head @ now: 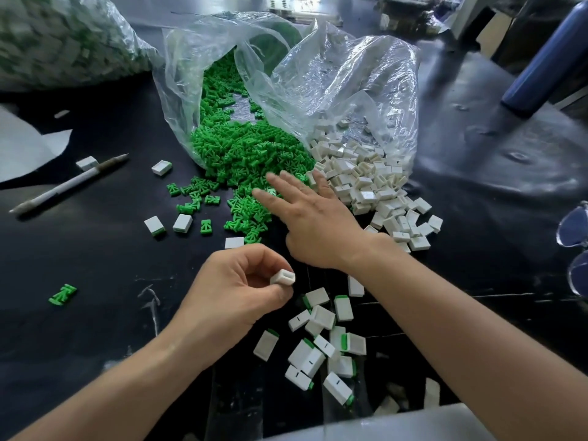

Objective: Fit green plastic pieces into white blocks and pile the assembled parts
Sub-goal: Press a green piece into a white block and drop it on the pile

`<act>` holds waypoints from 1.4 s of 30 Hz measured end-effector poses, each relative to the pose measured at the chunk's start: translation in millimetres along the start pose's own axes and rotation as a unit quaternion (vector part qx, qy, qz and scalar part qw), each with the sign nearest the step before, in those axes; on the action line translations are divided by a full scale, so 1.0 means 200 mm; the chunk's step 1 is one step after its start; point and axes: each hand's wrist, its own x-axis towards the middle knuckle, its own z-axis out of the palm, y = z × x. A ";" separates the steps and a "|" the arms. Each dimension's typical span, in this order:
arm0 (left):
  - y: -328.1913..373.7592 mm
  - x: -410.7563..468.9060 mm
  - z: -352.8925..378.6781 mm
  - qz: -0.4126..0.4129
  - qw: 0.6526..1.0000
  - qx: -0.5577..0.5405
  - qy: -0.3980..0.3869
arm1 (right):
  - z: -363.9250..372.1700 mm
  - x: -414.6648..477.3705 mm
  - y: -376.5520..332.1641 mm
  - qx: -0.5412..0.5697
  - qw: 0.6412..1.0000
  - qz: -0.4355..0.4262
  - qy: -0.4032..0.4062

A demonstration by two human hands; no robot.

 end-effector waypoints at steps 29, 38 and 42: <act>0.01 0.03 -0.01 -0.021 0.996 -0.085 0.009 | -0.08 -0.29 0.02 0.651 0.743 0.095 0.122; 0.02 0.03 -0.02 -0.001 0.994 -0.105 0.031 | -0.11 -0.32 0.01 0.641 0.754 0.092 0.109; 0.02 0.03 -0.02 0.006 0.994 -0.105 0.030 | -0.12 -0.33 -0.01 0.604 0.785 0.090 0.105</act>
